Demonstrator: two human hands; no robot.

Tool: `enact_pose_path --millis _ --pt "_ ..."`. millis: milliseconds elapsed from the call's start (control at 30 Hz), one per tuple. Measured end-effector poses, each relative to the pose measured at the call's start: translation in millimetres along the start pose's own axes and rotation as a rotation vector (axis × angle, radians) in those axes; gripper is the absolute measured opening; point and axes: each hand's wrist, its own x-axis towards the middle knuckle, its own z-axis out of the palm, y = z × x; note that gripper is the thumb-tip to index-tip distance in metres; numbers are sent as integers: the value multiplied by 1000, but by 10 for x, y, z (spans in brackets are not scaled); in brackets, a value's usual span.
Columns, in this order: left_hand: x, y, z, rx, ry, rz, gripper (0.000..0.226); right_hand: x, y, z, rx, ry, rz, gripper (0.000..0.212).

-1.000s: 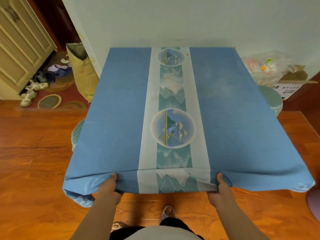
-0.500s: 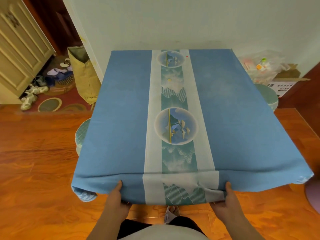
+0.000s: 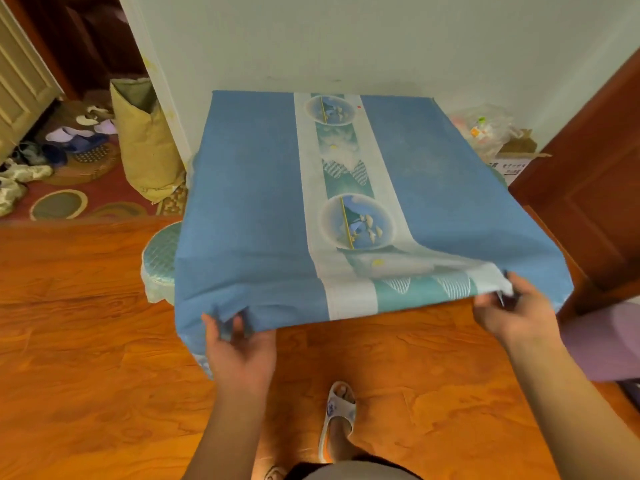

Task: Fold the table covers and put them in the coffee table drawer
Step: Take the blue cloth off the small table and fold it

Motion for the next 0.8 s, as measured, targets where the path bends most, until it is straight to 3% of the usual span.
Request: enact_pose_path --millis 33,67,167,233,267,367,500,600,700,767,800 --pt "-10 15 -70 -32 26 -25 45 -12 1 30 32 51 -78 51" --pt "-30 35 -158 -49 62 -62 46 39 -39 19 101 148 -104 37" --pt "-189 21 -405 -81 119 -207 43 -58 -37 39 141 276 -109 73" --pt "-269 -17 -550 -115 125 -247 39 -106 -68 -59 70 264 -107 64" --pt "-324 -28 -586 -98 124 -225 36 -144 -56 -126 16 268 -93 53" --pt "-404 123 -687 -13 110 -25 43 -243 48 -290 -78 328 -70 52" --pt "-375 474 -825 -4 59 137 39 -254 102 -626 -59 380 -48 25" --pt "-363 544 -830 -92 88 165 30 -168 49 -1027 9 467 -64 35" --pt "-367 562 -846 -2 137 169 10 -136 -98 -1316 98 496 -24 45" --pt "-334 616 -920 70 149 223 47 -142 -188 -1456 136 516 33 36" --pt "-317 642 -912 78 161 242 52 -79 -252 -1595 111 551 61 35"
